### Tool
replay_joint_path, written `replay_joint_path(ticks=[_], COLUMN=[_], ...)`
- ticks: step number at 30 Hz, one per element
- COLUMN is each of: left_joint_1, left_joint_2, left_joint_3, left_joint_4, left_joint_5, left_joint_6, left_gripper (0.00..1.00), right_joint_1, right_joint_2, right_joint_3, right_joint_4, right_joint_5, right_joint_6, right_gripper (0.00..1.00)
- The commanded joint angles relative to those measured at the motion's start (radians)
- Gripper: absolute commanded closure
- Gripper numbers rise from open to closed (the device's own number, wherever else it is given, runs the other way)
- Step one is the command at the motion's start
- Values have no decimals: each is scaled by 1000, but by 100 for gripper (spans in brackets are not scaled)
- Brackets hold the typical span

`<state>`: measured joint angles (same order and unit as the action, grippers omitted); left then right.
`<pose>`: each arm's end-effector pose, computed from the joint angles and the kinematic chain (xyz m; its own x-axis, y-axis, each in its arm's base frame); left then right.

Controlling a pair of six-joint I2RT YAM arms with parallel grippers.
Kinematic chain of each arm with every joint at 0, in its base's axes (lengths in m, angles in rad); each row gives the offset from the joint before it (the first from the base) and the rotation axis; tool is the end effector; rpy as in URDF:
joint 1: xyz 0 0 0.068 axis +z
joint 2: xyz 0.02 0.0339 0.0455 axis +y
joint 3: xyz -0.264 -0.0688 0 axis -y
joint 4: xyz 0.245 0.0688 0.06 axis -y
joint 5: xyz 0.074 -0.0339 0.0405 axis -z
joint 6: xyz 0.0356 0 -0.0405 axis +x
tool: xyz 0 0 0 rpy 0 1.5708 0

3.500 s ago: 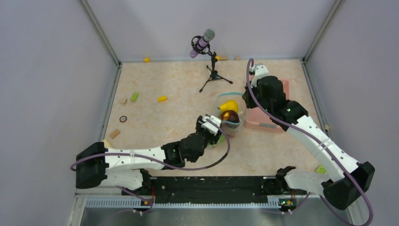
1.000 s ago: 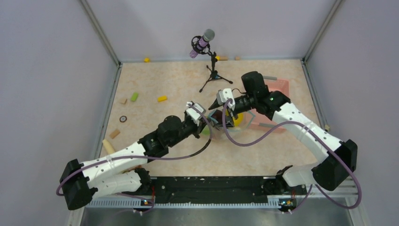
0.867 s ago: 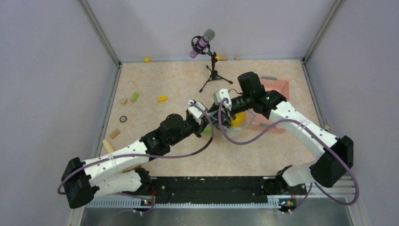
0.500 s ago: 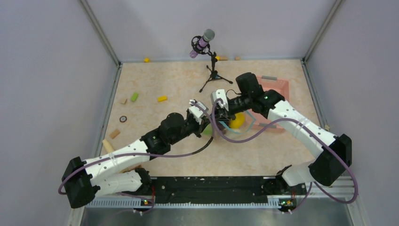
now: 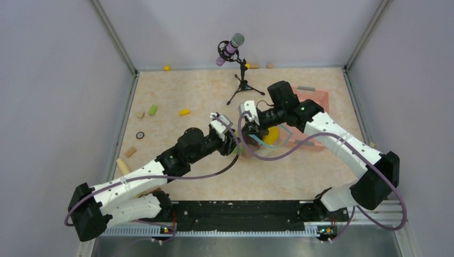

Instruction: Place the food in the zip-top bag and seal the zipper

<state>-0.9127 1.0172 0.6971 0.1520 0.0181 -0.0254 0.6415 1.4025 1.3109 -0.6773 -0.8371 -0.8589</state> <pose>0.1467 -0.1908 0.2996 -0.1227 0.1172 -0.9855 0.7991 0.6006 -0.0281 0.2210 0.1980 0.3431 0.2632 -0.4362 -0.8605 -0.9629 -0.1732 -0.2068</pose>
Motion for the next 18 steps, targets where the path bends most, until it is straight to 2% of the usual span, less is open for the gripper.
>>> replay_joint_path(ticks=[1, 7, 11, 18], left_joint_1=[41, 136, 225, 374], left_joint_2=[-87, -158, -129, -48], left_joint_3=[-70, -210, -245, -290], left_joint_4=[115, 299, 411, 665], left_joint_5=[-9, 82, 215, 498], left_joint_6=[-39, -104, -157, -257], left_gripper=[44, 33, 33, 33], right_joint_1=[4, 5, 4, 4], right_joint_2=[15, 9, -7, 10], right_joint_3=[47, 35, 0, -9], right_joint_4=[49, 193, 287, 298], right_joint_5=[-27, 1, 21, -22], right_joint_6=[58, 284, 433, 441], right_gripper=[100, 100, 100, 100])
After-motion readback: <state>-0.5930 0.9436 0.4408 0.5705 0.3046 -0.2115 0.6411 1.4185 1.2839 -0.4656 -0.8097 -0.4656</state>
